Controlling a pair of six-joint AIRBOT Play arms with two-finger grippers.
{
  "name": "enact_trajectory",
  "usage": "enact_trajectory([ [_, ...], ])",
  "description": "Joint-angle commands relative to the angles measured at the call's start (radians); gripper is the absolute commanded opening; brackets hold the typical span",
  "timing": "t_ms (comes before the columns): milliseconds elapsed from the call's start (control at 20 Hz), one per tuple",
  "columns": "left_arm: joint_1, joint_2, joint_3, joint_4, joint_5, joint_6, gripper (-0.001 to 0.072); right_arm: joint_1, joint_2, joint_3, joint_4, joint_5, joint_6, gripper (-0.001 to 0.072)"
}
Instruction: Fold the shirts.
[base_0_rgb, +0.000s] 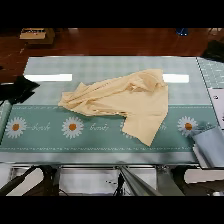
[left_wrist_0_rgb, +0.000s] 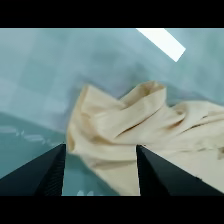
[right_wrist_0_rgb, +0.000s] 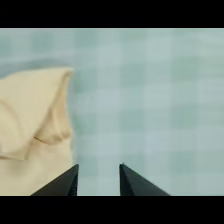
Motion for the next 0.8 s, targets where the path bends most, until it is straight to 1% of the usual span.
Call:
enact_trajectory([
  [0, 0.107, -0.002, -0.115, 0.041, -0.182, 0.031, 0.0542, -0.123, 0.024, -0.088, -0.036, 0.148, 0.023, 0.0366],
  [50, 0.090, -0.003, -0.172, 0.016, -0.171, 0.051, 0.0553, -0.139, 0.024, -0.136, 0.008, 0.151, 0.021, 0.0385],
  [100, 0.064, -0.008, -0.220, -0.016, -0.144, 0.060, 0.0600, -0.143, 0.024, -0.180, 0.038, 0.150, 0.020, 0.0401],
  [150, 0.028, -0.015, -0.262, -0.055, -0.095, 0.062, 0.0625, -0.143, 0.024, -0.219, 0.056, 0.145, 0.017, 0.0401],
  [300, -0.112, -0.056, -0.304, -0.142, 0.051, 0.061, 0.0625, -0.113, 0.024, -0.307, 0.094, 0.103, 0.010, 0.0400],
  [450, -0.259, -0.115, -0.304, -0.245, 0.196, 0.061, 0.0624, -0.079, 0.024, -0.325, 0.095, 0.059, -0.003, 0.0400],
  [600, -0.383, -0.186, -0.303, -0.319, 0.294, 0.061, 0.0621, -0.073, 0.024, -0.325, 0.116, 0.049, -0.014, 0.0400],
  [750, -0.457, -0.233, -0.301, -0.372, 0.388, 0.061, 0.0614, -0.073, 0.026, -0.325, 0.117, 0.061, -0.019, 0.0399],
])
